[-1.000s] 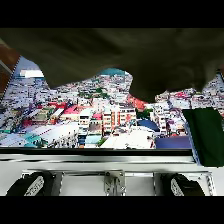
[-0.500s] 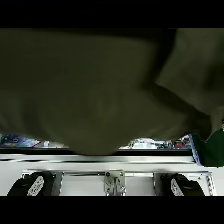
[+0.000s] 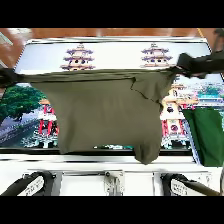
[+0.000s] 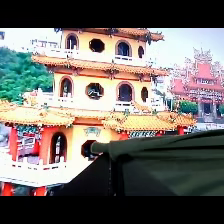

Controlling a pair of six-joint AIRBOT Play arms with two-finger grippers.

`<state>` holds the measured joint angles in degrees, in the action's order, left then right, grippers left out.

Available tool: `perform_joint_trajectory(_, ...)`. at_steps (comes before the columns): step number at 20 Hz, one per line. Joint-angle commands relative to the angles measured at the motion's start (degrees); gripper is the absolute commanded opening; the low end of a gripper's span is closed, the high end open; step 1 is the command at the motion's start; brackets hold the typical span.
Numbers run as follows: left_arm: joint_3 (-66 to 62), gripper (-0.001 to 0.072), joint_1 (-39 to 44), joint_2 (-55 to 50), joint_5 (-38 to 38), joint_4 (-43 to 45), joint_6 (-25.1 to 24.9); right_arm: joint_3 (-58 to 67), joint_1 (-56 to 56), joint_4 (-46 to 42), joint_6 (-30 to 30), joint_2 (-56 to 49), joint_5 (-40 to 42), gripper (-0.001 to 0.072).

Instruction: Fold the shirts.

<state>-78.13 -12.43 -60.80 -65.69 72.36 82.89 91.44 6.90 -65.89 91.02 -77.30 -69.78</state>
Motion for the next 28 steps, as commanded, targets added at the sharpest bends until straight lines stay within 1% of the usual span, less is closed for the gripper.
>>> perform_joint_trajectory(1,2.56,0.0040,-0.07,-13.03,9.16,-6.12,1.44,-1.16,-1.88,6.36,0.46,-12.85,16.44,0.0058)
perform_joint_trajectory(3,2.56,0.0040,-0.07,-19.15,11.21,-10.36,1.44,-1.16,-3.63,10.25,0.46,-17.51,22.73,0.0058)
perform_joint_trajectory(5,2.56,0.0040,-0.02,-24.79,11.08,-14.88,1.38,-1.16,-5.42,10.34,0.42,-20.90,25.86,0.0059)
perform_joint_trajectory(9,2.58,0.0041,0.02,-32.41,10.16,-23.02,1.40,-1.18,-8.31,9.90,0.44,-24.83,24.22,0.0075)
perform_joint_trajectory(10,2.56,0.0070,-0.07,-33.44,10.16,-25.51,1.40,-1.18,-8.83,10.01,0.46,-25.03,23.61,0.0240)
perform_joint_trajectory(11,2.49,0.0274,-0.22,-33.88,10.19,-27.78,1.40,-1.16,-8.92,10.01,0.28,-24.85,23.76,0.0491)
perform_joint_trajectory(12,1.95,0.0575,-0.66,-33.86,9.77,-28.72,1.40,-1.16,-8.76,10.36,0.24,-24.13,22.91,0.0590)
perform_joint_trajectory(13,0.09,0.0695,-1.81,-33.83,6.80,-28.28,1.22,-1.16,-7.76,10.21,-0.52,-22.58,20.79,0.0590)
perform_joint_trajectory(14,-2.45,0.0654,-3.54,-33.83,2.51,-26.51,0.22,-1.16,-6.25,9.05,-2.69,-20.35,17.59,0.0590)
perform_joint_trajectory(15,-5.51,0.0572,-5.68,-33.83,-3.10,-22.10,-0.09,-1.16,-4.48,5.79,-5.31,-18.08,12.90,0.0590)
perform_joint_trajectory(16,-8.00,0.0487,-7.56,-33.81,-9.11,-17.11,-0.11,-1.18,-2.34,-0.39,-6.62,-15.91,5.07,0.0587)
perform_joint_trajectory(17,-9.42,0.0465,-9.22,-33.75,-15.58,-11.58,-0.15,-1.44,-0.20,-6.16,-6.43,-14.53,-2.08,0.0586)
perform_joint_trajectory(18,-9.09,0.0466,-10.47,-33.62,-21.59,-7.39,-0.68,-2.73,2.40,-9.27,-6.38,-13.64,-9.16,0.0587)
perform_joint_trajectory(19,-7.43,0.0468,-11.21,-33.62,-26.23,-5.73,-2.14,-5.09,4.98,-8.63,-6.40,-13.07,-14.64,0.0587)
perform_joint_trajectory(20,-4.46,0.0485,-11.56,-33.55,-28.15,-6.01,-2.95,-9.03,7.52,-5.33,-6.71,-12.33,-17.92,0.0587)
perform_joint_trajectory(21,-0.20,0.0555,-11.45,-33.40,-27.45,-7.15,-3.02,-13.64,9.31,-1.60,-7.28,-11.39,-17.88,0.0587)
perform_joint_trajectory(22,4.07,0.0560,-11.04,-33.42,-25.38,-10.08,-4.17,-18.71,10.49,1.70,-7.69,-10.29,-15.76,0.0587)
perform_joint_trajectory(24,12.00,0.0560,-9.55,-33.42,-18.67,-17.44,-7.30,-26.03,10.91,5.84,-8.11,-8.68,-11.23,0.0587)
perform_joint_trajectory(25,14.88,0.0560,-8.59,-33.44,-15.47,-18.62,-7.67,-27.87,10.60,6.95,-8.39,-8.48,-10.01,0.0587)
perform_joint_trajectory(28,18.84,0.0560,-7.08,-33.51,-9.75,-18.40,-7.91,-29.18,8.79,7.54,-9.84,-8.48,-8.57,0.0587)
